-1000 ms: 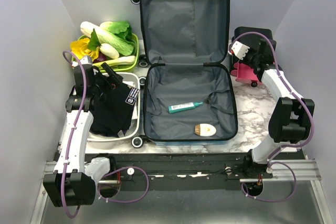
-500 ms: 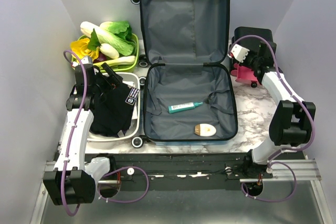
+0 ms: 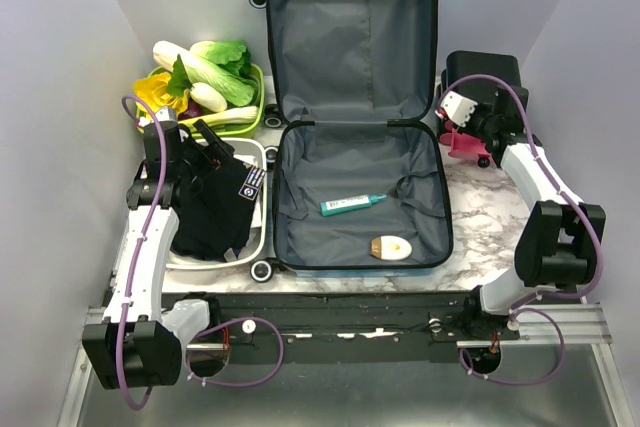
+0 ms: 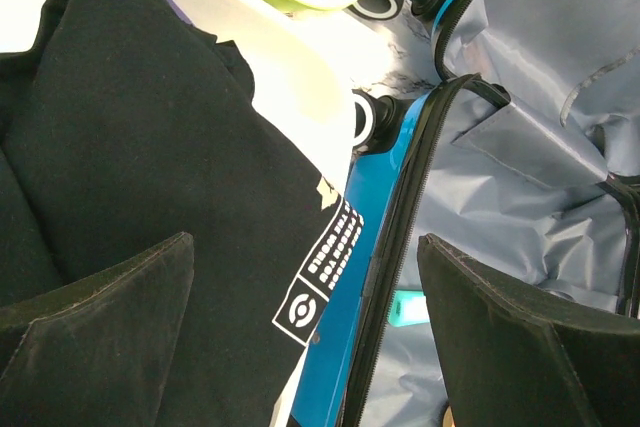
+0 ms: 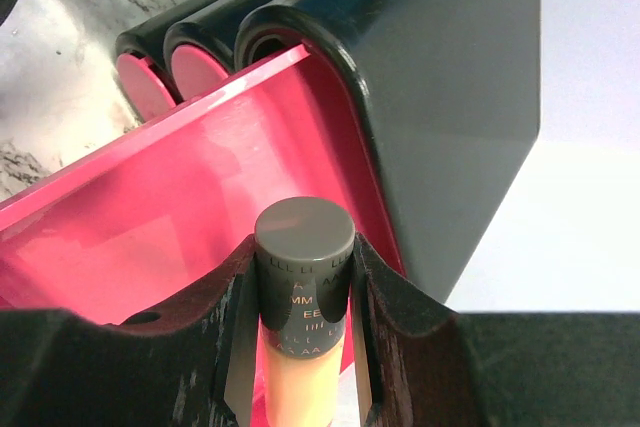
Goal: Open, take out, and arrange the luggage
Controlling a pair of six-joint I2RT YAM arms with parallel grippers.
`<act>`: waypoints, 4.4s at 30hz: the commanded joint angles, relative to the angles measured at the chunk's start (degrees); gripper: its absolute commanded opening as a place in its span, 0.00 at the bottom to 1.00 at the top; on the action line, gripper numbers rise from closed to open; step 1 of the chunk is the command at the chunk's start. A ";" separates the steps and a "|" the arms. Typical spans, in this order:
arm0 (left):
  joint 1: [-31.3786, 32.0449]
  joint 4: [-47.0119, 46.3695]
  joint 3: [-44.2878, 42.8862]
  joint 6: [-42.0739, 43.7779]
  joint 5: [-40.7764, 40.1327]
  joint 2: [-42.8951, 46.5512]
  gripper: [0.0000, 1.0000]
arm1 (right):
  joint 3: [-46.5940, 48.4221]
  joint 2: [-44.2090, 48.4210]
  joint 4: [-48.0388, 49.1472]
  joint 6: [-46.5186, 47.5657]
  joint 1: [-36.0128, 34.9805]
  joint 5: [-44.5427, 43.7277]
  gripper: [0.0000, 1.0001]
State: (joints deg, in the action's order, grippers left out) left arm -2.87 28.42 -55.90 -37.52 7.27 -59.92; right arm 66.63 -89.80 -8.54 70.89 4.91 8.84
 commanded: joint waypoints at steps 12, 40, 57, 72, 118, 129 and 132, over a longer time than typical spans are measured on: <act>0.06 -0.83 -0.88 0.08 -0.41 -0.99 0.99 | 5.61 -6.61 -1.14 0.03 0.37 0.74 0.32; 0.15 0.14 -1.76 -0.10 -0.76 -0.46 0.99 | 5.88 -7.23 -0.96 -0.32 0.37 -0.41 0.56; 0.06 -0.56 -0.70 0.69 1.34 0.68 0.99 | 4.30 -2.22 -1.57 -1.55 0.37 1.44 0.61; 0.15 -2.23 0.62 0.87 3.28 1.38 0.99 | 2.37 14.38 -4.74 -32.68 0.28 1.28 0.79; 0.06 -4.43 3.43 0.08 9.17 3.58 0.99 | -24.53 15.00 16.44 -65.44 8.10 3.37 0.29; 0.06 -4.52 3.87 -0.19 8.82 3.58 0.99 | -17.50 16.76 9.51 -66.75 8.10 2.33 0.05; 0.06 -4.52 3.87 -0.19 8.64 3.32 0.99 | -15.48 16.15 6.43 -66.94 8.10 2.41 0.01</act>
State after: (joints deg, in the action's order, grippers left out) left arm -2.87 24.34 -52.16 -37.78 15.27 -57.41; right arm 46.87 -74.85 -0.40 4.97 12.86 10.26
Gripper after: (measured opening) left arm 0.988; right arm 0.417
